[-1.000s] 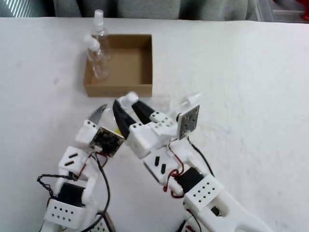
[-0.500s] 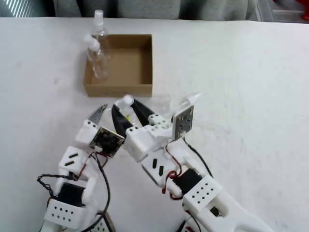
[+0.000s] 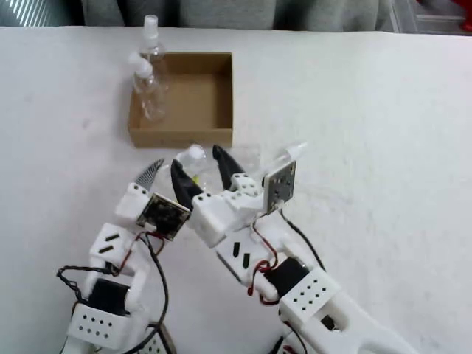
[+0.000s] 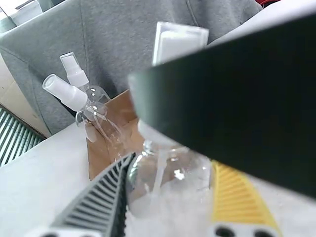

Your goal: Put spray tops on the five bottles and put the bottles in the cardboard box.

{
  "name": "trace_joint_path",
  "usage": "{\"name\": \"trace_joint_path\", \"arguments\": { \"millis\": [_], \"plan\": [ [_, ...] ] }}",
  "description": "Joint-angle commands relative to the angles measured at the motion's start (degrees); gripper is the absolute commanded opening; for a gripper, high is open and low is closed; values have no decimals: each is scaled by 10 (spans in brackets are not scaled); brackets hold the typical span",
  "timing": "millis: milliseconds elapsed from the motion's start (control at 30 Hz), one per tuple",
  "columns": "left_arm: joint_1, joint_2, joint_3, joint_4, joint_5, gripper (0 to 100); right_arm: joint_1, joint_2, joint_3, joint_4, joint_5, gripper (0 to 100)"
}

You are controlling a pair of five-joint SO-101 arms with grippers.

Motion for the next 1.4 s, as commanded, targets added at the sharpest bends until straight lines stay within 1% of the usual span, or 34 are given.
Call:
{"name": "trace_joint_path", "arguments": {
  "millis": [0, 133, 233, 400, 600, 700, 733, 833, 900, 1100, 1267, 1367],
  "plan": [
    [3, -8, -3, 0, -1, 23, -2, -14, -29, 1, -3, 332],
    [3, -8, -3, 0, -2, 23, 13, -44, -28, 15, -4, 332],
    [-1, -8, -3, -1, -1, 23, 30, -103, -29, 67, -4, 332],
    [-29, -8, -3, -4, 0, 23, 29, -199, -33, 173, -40, 334],
    [-30, -8, -3, -7, 1, 23, 41, -221, -31, 183, -44, 334],
    [-40, -8, -3, -29, 5, 22, 44, -221, -29, 184, -44, 334],
    [-51, -8, -3, -40, 21, 22, 47, -221, -29, 184, -44, 334],
    [-92, -8, -4, -74, 99, 23, 48, -221, -27, 185, -44, 334],
    [-116, -8, -4, -98, 135, 23, 48, -221, -20, 182, -44, 334],
    [-169, -8, -4, -149, 181, 23, 50, -220, -16, 182, -44, 334],
    [-199, -8, -6, -187, 249, 23, 85, -204, -7, 181, -44, 334],
    [-204, -8, -28, -188, 265, 23, 112, -165, -6, 181, -44, 334]
  ]
}}
